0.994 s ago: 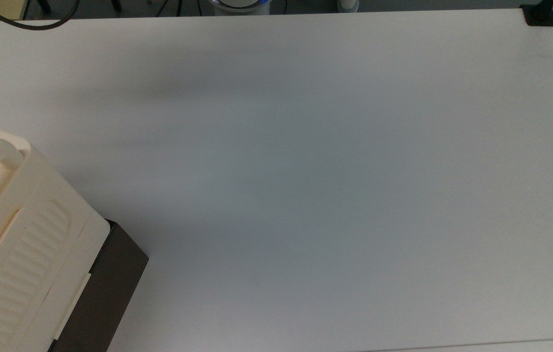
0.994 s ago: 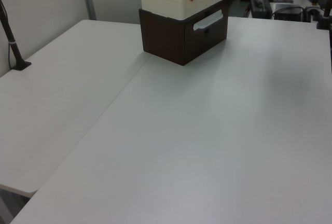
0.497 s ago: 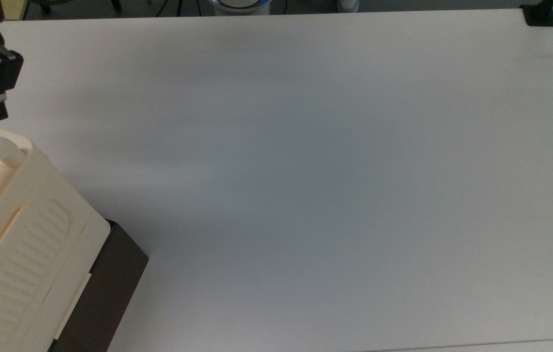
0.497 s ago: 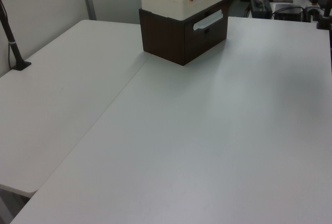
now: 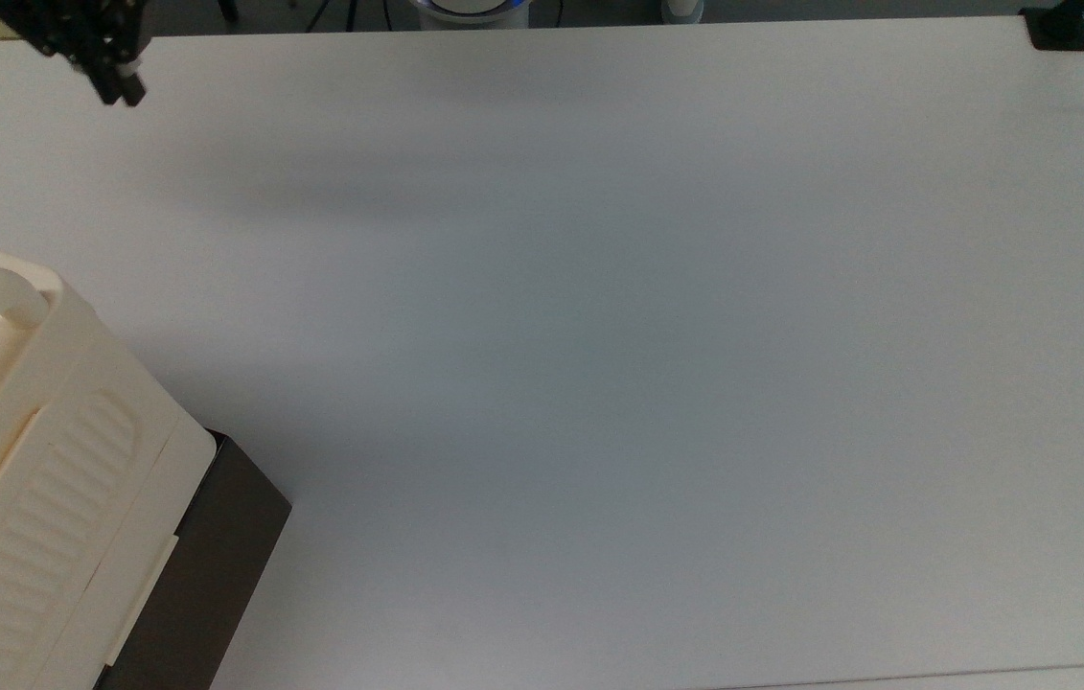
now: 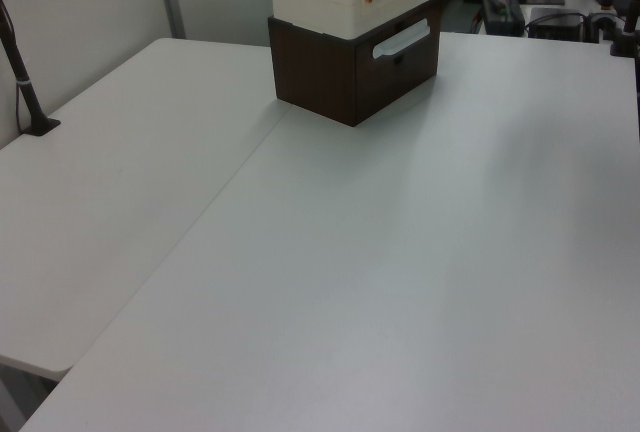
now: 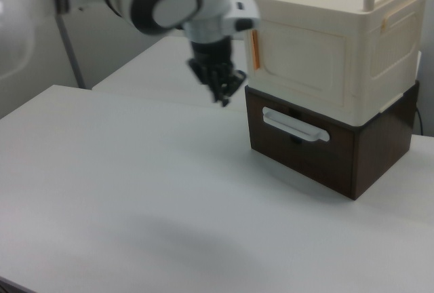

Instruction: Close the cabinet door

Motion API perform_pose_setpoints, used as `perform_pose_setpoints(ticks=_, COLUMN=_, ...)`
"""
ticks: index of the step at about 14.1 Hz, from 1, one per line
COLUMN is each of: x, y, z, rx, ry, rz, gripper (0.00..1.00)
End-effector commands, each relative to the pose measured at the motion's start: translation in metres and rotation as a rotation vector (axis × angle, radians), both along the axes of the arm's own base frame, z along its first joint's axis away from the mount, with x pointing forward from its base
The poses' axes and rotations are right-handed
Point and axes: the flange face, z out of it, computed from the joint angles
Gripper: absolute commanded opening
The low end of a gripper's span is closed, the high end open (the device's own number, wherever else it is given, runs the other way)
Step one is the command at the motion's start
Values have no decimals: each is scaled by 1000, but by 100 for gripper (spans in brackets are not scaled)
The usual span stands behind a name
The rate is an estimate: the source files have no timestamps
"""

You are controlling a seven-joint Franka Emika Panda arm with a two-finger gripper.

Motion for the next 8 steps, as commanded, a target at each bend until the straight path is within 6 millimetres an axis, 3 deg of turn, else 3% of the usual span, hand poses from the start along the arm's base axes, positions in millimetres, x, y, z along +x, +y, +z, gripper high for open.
perform_pose_setpoints(ticks=1, x=-30, y=48, z=26, rx=8, ry=95, rz=111, gripper=100)
perform_pose_setpoints(ticks=2, x=-34, y=60, z=31, rx=15, ry=104, rz=130, gripper=100)
perform_pose_setpoints(ticks=6, x=-37, y=141, z=44, rx=-58, ry=181, rz=118, gripper=100)
perform_pose_setpoints(ticks=8, x=-36, y=152, z=45, rx=-75, ry=175, rz=141, gripper=100)
